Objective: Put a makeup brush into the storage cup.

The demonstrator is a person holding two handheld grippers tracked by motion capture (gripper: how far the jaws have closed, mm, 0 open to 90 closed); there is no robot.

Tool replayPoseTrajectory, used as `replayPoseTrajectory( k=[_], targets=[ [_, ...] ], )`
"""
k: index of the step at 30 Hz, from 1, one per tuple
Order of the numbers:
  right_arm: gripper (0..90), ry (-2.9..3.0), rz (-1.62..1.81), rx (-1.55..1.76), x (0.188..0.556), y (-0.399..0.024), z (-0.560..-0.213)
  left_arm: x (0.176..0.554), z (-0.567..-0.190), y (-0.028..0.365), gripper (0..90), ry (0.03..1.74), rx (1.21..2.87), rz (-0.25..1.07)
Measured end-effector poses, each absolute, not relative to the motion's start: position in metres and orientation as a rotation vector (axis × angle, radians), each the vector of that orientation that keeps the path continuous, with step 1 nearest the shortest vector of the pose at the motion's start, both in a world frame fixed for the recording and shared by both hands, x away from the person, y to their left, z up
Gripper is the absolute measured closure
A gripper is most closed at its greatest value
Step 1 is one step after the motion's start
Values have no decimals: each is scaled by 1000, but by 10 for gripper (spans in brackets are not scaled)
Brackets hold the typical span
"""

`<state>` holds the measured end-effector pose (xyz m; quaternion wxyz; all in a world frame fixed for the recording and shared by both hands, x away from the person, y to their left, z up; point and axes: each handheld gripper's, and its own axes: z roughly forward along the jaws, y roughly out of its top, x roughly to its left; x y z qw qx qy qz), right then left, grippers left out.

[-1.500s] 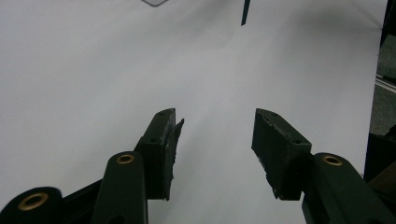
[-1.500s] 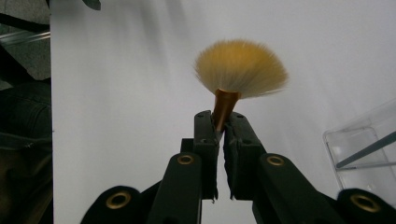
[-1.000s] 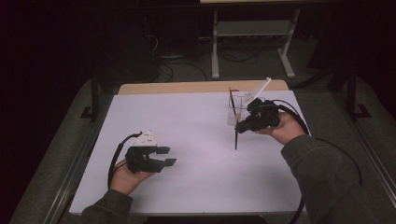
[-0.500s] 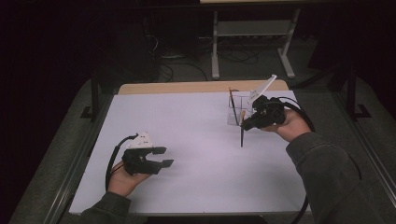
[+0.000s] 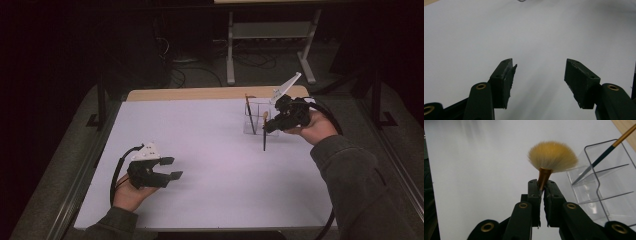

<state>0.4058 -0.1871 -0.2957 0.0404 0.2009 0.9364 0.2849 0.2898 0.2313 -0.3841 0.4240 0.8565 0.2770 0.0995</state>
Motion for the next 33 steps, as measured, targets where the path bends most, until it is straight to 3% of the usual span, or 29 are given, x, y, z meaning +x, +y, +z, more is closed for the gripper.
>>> replayPoseTrajectory(
  k=[33],
  targets=[
    [830, 2814, 825, 681, 438, -194, -262, 289, -385, 238, 386, 696, 2135, 270]
  ],
)
